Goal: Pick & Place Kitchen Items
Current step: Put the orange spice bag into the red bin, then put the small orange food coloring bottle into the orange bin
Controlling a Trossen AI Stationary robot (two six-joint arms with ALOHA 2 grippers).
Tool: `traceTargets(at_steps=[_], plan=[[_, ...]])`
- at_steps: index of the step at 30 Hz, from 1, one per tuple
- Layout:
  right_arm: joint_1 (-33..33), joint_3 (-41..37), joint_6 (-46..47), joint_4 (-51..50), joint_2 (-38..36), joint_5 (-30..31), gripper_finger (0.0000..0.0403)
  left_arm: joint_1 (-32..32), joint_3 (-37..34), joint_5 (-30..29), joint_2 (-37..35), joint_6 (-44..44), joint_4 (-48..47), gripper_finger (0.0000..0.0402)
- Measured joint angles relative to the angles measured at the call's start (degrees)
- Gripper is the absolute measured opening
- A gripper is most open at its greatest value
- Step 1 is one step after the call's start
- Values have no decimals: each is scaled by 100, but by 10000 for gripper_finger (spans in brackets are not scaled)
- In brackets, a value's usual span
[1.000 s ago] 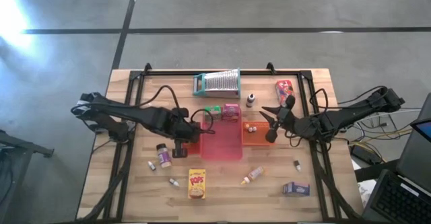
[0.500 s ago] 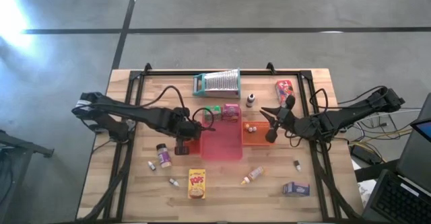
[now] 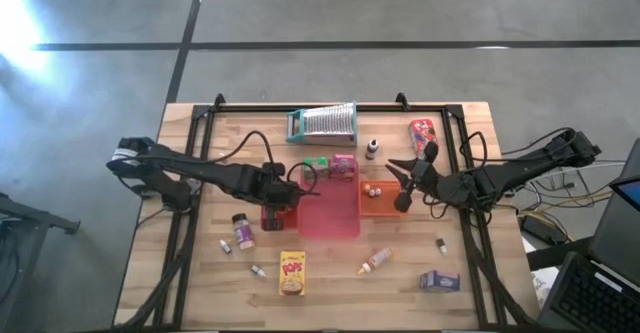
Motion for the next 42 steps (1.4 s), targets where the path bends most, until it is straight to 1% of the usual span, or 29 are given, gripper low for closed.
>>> traceTargets(at_steps=[9,11,13,20,22,26,31,36,42], plan=[[0,0,2,-10,0,-17,96,1,-65,-2,0,77,169,17],[-4,0,-2,-20,0,-119,102,1,-67,9,2,108,158,23],[-4,0,-2,-34,2,-171,107,1,-67,24,4,104,158,36],[-4,-38,-11,-37,2,-281,121,1,-67,24,4,33,158,102],[-4,-76,-5,-39,2,-292,125,1,-9,38,0,5,21,115],[0,-103,-2,-37,2,-295,133,1,382,46,-9,-31,-328,128],[0,-103,0,-35,2,-295,139,1,1053,49,-10,-102,-944,131],[0,-103,-47,-35,2,-293,143,-1,1721,49,-13,-487,-1755,130],[0,-105,-559,-32,2,-289,134,-6,2237,48,-17,-966,-2303,130]])
